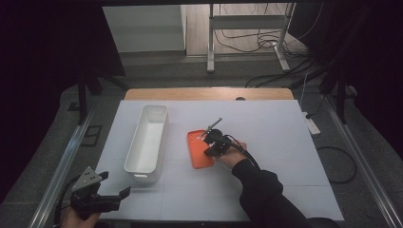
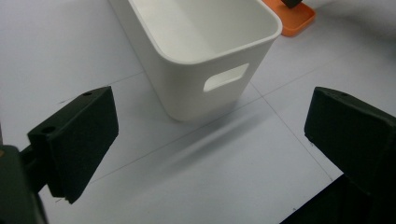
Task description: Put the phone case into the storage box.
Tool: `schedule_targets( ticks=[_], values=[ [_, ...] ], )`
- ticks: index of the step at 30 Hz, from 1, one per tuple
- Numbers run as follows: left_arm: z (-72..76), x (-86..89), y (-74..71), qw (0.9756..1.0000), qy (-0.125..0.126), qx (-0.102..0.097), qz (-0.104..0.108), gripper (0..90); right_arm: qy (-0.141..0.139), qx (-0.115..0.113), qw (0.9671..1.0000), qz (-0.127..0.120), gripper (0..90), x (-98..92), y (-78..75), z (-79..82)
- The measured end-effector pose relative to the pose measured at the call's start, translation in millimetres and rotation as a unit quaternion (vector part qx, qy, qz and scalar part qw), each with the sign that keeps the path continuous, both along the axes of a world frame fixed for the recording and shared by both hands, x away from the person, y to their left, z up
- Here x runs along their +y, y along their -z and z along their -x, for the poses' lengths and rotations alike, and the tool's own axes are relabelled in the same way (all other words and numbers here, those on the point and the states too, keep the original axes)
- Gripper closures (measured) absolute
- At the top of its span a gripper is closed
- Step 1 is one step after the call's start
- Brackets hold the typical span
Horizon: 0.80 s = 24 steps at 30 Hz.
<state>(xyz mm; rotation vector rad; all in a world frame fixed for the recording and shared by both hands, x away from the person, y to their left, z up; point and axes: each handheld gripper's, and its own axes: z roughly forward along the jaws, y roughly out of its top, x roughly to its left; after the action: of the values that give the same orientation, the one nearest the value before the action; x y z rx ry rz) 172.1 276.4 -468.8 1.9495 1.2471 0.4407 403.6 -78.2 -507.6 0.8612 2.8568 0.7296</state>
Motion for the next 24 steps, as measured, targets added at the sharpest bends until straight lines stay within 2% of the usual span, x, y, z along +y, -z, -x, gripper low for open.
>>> schedule_targets(
  ticks=[24],
  values=[
    [-0.3,-0.2,0.2,1.0,-0.001,0.001,0.0,4.1,0.025,-0.018,0.9995,0.007,88.9,-19.4,-1.4,-18.5]
  ],
)
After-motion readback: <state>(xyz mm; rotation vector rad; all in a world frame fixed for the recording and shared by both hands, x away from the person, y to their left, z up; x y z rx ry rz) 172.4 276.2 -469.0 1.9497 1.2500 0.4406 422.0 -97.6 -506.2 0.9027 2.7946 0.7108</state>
